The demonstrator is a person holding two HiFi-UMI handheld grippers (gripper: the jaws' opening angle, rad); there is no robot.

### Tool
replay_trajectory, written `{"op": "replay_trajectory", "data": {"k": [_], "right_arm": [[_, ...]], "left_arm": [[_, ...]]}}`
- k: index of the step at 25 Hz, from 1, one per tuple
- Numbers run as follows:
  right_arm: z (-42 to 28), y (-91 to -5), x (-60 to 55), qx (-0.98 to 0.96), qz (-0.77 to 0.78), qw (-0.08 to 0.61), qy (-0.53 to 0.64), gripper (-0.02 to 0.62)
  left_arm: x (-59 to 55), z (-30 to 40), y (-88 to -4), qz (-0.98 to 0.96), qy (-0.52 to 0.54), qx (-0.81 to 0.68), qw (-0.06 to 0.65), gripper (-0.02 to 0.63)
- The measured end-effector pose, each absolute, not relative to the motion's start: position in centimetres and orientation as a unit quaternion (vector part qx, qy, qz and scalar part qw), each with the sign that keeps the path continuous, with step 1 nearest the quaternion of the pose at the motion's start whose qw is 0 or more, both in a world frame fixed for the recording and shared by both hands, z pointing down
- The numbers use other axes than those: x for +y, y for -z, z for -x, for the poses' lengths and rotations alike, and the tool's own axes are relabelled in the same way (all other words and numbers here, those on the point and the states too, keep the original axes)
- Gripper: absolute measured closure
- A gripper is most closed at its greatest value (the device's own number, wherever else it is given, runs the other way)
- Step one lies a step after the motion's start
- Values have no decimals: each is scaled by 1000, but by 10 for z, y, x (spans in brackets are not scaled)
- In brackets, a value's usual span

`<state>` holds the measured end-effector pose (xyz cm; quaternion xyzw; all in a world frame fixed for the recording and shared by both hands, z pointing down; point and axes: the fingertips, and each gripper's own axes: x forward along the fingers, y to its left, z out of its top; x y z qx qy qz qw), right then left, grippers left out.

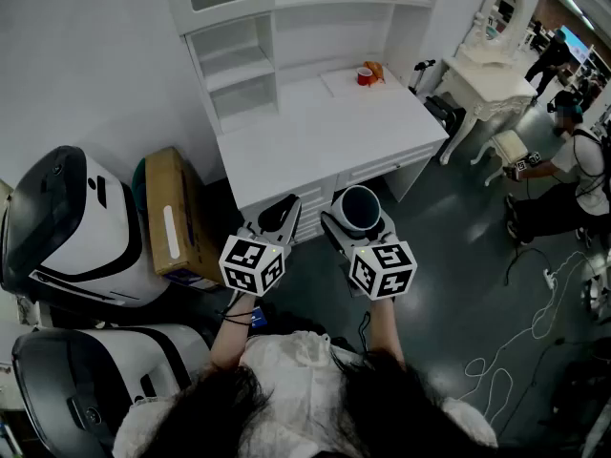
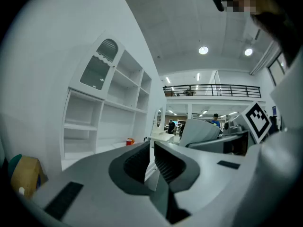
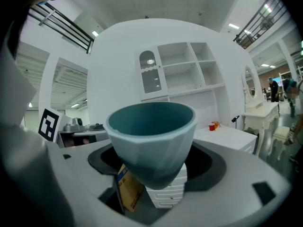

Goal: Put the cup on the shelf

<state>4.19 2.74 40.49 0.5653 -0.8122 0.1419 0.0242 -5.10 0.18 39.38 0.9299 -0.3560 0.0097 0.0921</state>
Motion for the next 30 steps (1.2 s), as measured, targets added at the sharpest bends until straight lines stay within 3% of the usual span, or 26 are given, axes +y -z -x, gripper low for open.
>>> {"op": "replay_trajectory", "data": {"k": [30], "right_arm": [[54, -421, -14, -810, -568, 42, -137, 235]], "left_arm": [[-34, 137, -396, -938, -13, -337, 86, 581]]}}
